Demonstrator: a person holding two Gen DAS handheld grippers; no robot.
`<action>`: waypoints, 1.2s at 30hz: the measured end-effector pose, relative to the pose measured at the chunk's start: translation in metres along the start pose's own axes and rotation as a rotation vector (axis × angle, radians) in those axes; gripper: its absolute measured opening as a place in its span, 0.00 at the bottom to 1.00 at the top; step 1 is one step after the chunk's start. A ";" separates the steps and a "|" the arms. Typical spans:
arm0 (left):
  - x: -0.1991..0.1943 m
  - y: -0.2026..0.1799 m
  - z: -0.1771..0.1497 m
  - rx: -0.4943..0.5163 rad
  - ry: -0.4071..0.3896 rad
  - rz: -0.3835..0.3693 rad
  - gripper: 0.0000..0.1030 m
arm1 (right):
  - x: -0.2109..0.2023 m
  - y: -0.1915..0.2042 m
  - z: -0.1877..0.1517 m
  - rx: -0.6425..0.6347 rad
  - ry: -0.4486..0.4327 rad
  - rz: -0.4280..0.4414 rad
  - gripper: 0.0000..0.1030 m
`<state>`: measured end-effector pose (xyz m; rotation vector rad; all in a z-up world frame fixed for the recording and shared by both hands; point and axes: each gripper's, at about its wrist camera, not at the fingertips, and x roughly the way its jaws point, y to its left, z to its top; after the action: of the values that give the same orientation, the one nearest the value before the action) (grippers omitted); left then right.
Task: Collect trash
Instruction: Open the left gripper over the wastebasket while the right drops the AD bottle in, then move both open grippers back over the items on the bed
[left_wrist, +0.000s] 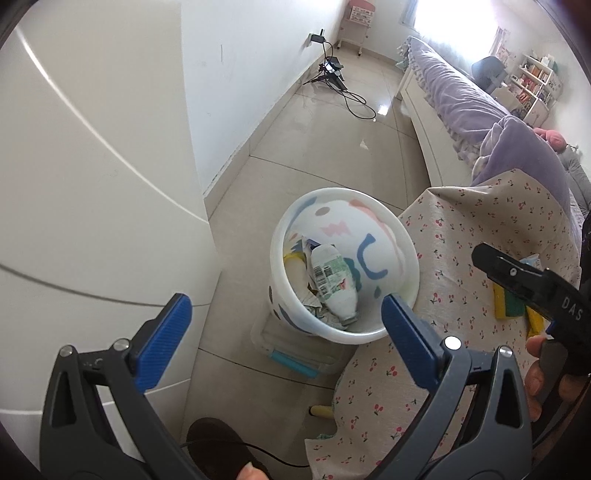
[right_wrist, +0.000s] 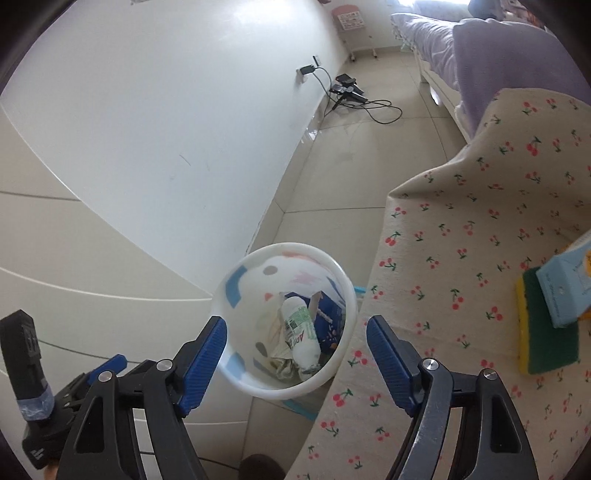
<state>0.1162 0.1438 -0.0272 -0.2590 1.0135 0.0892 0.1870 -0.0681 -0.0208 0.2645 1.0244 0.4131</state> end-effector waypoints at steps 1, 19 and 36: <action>0.000 -0.001 0.000 0.001 0.001 -0.004 0.99 | -0.004 -0.001 -0.001 0.002 0.000 -0.002 0.78; -0.007 -0.023 -0.002 0.030 0.008 -0.074 0.99 | -0.061 -0.026 0.002 0.015 -0.045 -0.073 0.78; -0.008 -0.051 -0.005 0.074 0.008 -0.103 0.99 | -0.109 -0.083 -0.002 0.071 -0.093 -0.142 0.78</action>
<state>0.1180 0.0938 -0.0140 -0.2438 1.0080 -0.0421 0.1539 -0.1915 0.0284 0.2702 0.9610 0.2337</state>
